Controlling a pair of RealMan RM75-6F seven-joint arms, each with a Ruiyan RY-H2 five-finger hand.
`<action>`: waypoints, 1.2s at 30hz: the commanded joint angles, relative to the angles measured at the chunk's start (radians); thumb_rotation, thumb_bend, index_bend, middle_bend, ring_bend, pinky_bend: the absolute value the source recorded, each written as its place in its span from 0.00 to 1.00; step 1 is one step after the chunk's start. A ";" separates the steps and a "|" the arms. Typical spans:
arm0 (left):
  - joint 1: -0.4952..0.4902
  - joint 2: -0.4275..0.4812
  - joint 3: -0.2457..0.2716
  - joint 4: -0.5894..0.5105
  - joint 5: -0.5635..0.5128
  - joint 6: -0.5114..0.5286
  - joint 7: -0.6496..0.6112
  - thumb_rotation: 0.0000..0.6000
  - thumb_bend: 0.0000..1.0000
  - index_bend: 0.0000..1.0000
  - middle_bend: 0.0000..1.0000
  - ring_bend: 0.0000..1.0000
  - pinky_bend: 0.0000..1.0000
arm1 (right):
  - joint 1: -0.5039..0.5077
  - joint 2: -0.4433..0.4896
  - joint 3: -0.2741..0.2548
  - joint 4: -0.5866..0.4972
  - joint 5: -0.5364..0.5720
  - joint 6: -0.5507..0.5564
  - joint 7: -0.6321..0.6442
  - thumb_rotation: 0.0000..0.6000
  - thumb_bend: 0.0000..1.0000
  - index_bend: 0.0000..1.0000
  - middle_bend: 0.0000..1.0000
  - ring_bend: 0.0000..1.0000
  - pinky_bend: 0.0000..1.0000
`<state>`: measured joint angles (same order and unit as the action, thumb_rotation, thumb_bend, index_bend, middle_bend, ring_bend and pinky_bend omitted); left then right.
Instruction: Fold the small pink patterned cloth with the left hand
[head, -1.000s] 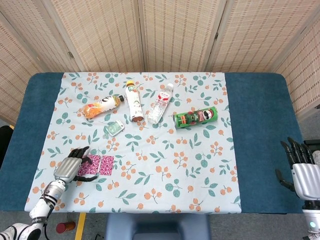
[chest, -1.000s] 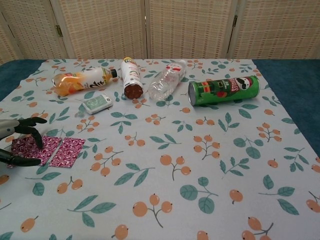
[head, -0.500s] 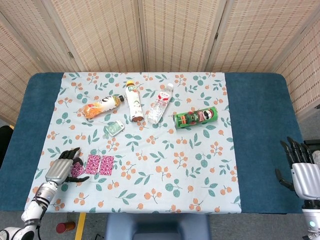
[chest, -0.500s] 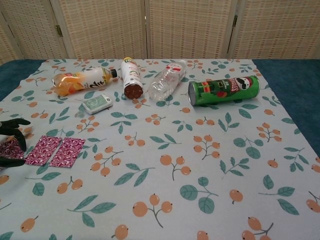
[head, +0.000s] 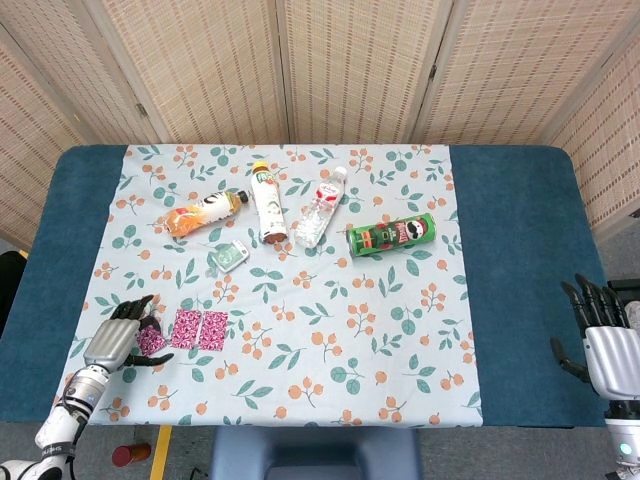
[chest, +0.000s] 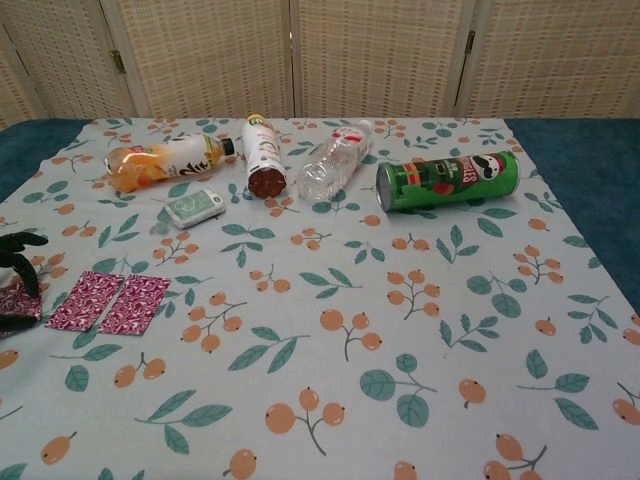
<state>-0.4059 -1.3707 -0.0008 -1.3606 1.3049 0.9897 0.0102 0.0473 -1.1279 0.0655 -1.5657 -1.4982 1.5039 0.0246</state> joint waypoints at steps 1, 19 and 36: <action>-0.002 -0.008 -0.007 -0.005 0.006 0.009 0.006 0.51 0.16 0.40 0.00 0.00 0.00 | 0.001 -0.001 0.000 0.000 -0.001 -0.001 0.001 1.00 0.42 0.00 0.00 0.00 0.00; -0.127 -0.058 -0.056 -0.062 -0.018 -0.092 0.188 1.00 0.20 0.30 0.00 0.00 0.00 | -0.009 0.002 -0.004 0.011 -0.007 0.013 0.019 1.00 0.42 0.00 0.00 0.00 0.00; -0.206 -0.073 -0.073 -0.140 -0.232 -0.164 0.379 1.00 0.20 0.27 0.00 0.00 0.00 | -0.014 -0.005 -0.003 0.055 0.003 0.008 0.067 1.00 0.42 0.00 0.00 0.00 0.00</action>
<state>-0.6060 -1.4426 -0.0740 -1.4968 1.0827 0.8306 0.3823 0.0333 -1.1324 0.0626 -1.5126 -1.4961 1.5126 0.0897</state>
